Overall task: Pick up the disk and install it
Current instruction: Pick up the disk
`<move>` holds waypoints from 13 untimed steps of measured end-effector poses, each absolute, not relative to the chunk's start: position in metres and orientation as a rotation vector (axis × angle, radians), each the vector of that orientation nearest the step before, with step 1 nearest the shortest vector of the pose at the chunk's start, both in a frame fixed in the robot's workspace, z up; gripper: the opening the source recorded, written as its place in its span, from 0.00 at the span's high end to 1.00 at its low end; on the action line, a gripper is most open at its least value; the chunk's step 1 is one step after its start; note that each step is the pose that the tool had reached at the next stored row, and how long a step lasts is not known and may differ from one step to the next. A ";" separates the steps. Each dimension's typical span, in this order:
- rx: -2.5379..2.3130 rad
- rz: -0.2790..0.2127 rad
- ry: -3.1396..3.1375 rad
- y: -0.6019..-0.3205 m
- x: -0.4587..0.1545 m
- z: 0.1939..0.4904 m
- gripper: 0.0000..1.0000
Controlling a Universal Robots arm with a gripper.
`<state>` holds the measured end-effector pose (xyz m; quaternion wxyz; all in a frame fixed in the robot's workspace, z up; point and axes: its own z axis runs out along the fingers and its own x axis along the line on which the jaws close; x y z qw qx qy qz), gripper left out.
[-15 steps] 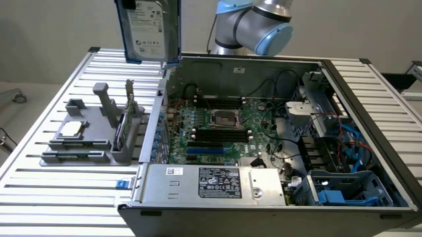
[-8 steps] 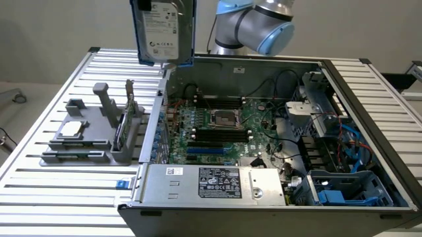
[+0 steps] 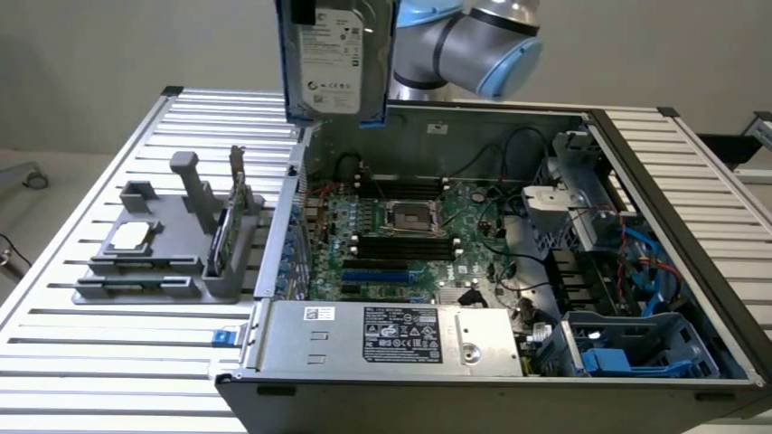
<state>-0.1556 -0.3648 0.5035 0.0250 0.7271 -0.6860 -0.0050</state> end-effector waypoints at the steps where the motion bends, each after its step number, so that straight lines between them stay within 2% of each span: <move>1: 2.249 -0.015 -2.121 -0.366 -0.151 0.503 0.67; 13: 2.249 -0.017 -2.122 -0.379 -0.096 0.503 0.67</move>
